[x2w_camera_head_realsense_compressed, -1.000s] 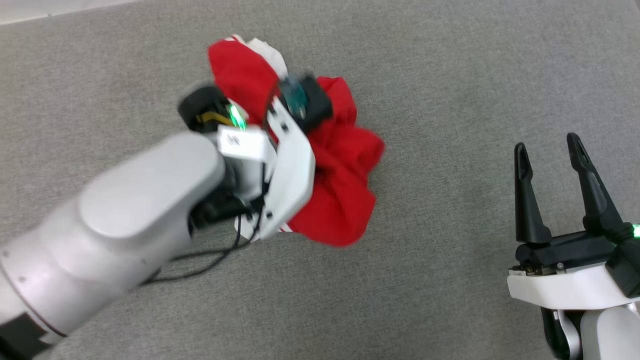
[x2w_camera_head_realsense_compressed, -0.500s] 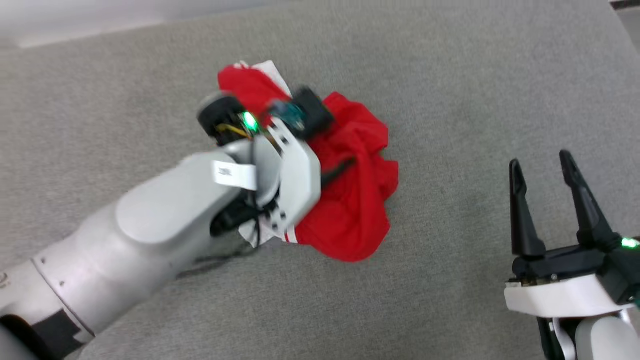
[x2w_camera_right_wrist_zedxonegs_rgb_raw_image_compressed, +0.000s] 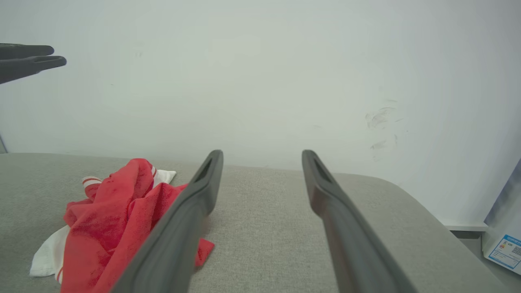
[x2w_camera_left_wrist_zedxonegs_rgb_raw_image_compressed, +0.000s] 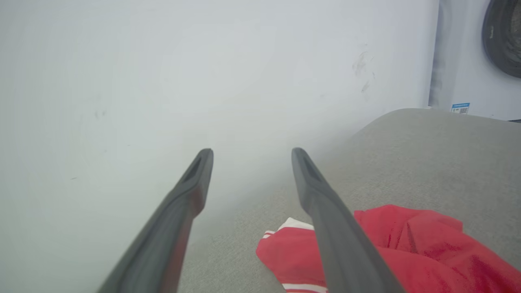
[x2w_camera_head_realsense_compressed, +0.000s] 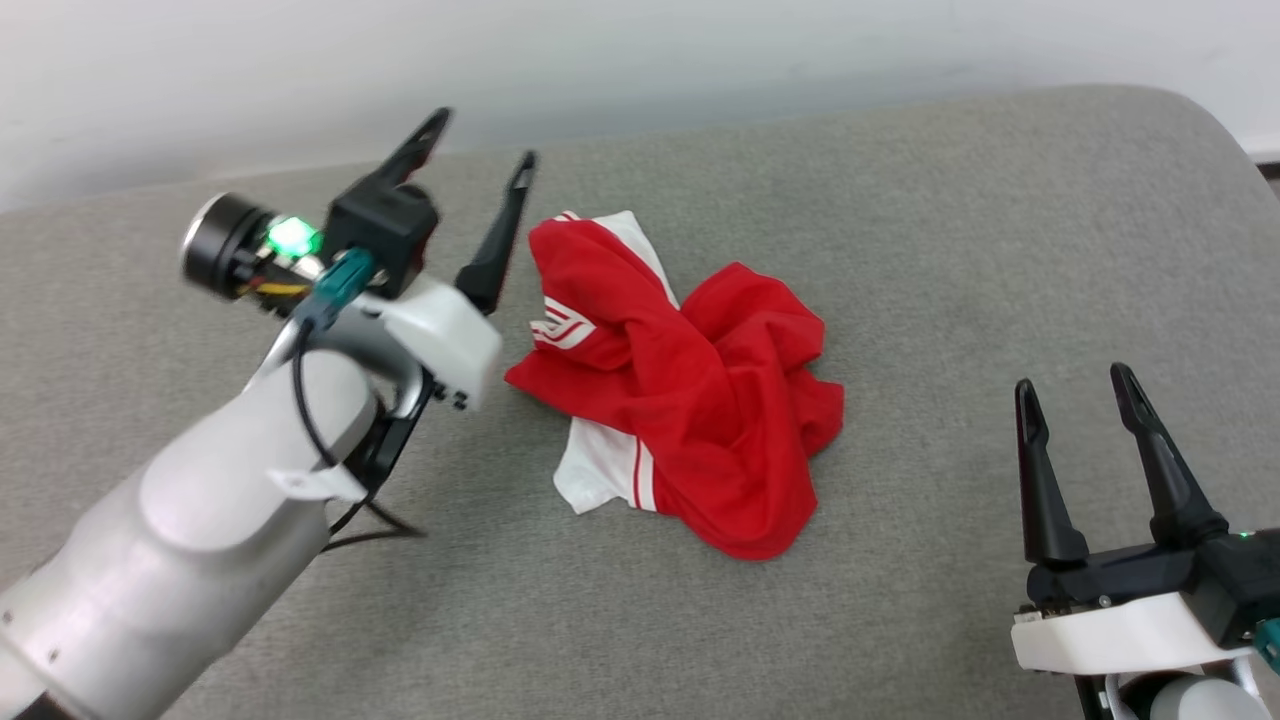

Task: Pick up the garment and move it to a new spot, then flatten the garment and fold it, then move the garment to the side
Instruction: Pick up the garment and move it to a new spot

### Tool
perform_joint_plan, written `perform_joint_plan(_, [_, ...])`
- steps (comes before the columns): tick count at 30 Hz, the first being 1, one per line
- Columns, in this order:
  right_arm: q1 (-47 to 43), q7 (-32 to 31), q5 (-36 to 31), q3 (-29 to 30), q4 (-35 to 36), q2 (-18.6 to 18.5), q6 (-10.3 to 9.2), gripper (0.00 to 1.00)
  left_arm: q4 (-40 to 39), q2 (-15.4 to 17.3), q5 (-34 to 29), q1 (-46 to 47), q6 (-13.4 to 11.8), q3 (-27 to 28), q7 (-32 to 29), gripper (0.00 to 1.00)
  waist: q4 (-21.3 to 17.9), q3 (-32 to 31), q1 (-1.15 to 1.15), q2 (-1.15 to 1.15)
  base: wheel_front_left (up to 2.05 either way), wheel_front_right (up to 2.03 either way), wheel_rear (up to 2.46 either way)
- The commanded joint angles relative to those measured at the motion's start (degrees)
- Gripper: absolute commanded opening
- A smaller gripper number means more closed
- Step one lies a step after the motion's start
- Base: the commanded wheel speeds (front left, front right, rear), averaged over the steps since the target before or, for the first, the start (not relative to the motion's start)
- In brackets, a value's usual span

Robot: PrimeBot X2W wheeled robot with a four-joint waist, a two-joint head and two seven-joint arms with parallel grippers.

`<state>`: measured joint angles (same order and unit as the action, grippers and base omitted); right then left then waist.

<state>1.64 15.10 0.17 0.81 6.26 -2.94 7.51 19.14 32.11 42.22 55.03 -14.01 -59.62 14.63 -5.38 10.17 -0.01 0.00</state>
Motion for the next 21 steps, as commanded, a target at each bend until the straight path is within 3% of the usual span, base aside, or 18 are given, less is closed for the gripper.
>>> perform_joint_plan(1, [-0.9,0.1,-0.1,0.3,-0.3,0.1,-0.04,1.0,-1.7,0.9,-1.0,-3.3,-2.8,2.1,0.5,1.0,1.5,-1.3,0.01,0.0,0.0,0.0,0.0])
perform_joint_plan(7, [-1.6,0.1,0.3,0.9,-0.6,0.1,-0.04,1.0,-13.4,2.6,-8.8,-17.1,-12.8,16.2,0.6,1.0,3.2,-2.4,0.01,0.0,0.0,0.0,0.0])
perform_joint_plan(10, [-1.9,0.1,0.6,0.9,-1.0,0.1,-0.04,1.0,-17.3,1.4,-12.2,-24.6,-14.9,22.6,0.6,1.0,4.0,-2.9,0.01,0.0,0.0,0.0,0.0])
perform_joint_plan(14, [-2.0,0.1,0.9,0.6,-1.4,0.1,-0.04,1.0,-20.5,-0.9,-16.9,-33.5,-15.7,29.9,0.6,1.0,4.6,-3.7,0.01,0.0,0.0,0.0,0.0])
perform_joint_plan(21, [-3.2,0.1,2.8,0.4,-2.2,0.1,-0.04,1.0,-23.6,-6.9,-23.5,-46.3,-13.1,38.3,0.6,1.0,4.9,-5.7,0.01,0.0,0.0,0.0,0.0])
